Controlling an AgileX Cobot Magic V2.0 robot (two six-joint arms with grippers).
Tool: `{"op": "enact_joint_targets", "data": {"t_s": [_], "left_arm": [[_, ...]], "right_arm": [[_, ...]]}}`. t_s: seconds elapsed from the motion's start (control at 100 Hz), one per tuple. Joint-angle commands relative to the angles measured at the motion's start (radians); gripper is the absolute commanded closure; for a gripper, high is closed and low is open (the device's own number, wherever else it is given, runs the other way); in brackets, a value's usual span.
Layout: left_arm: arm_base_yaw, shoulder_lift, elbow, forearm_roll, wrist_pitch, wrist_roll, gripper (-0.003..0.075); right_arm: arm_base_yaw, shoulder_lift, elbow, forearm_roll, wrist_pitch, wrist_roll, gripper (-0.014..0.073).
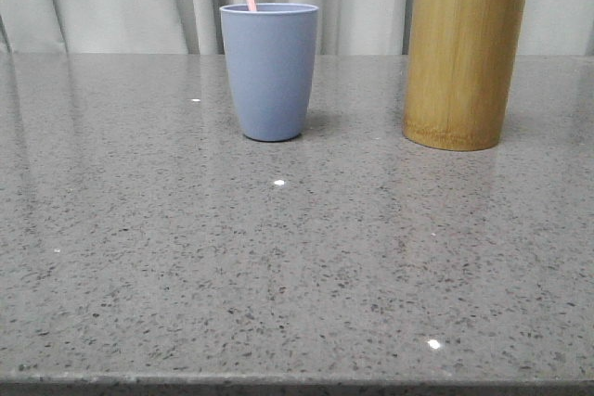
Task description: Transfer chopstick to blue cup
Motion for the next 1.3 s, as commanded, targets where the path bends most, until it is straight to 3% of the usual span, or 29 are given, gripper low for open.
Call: {"op": "enact_joint_targets", "data": {"t_s": [0.0, 0.34, 1.29], "left_arm": [[0.012, -0.022, 0.033, 0.000, -0.166, -0.009, 0.0739], [0.016, -0.118, 0.075, 0.000, -0.085, -0.009, 0.0739], [0.016, -0.118, 0.075, 0.000, -0.086, -0.009, 0.0739]], "right_arm": [[-0.008, 0.007, -0.026, -0.007, -0.079, -0.008, 0.0660], [-0.008, 0.007, -0.026, -0.007, -0.078, -0.008, 0.0660], [-0.008, 0.007, -0.026, -0.007, -0.079, -0.008, 0.0660]]}}
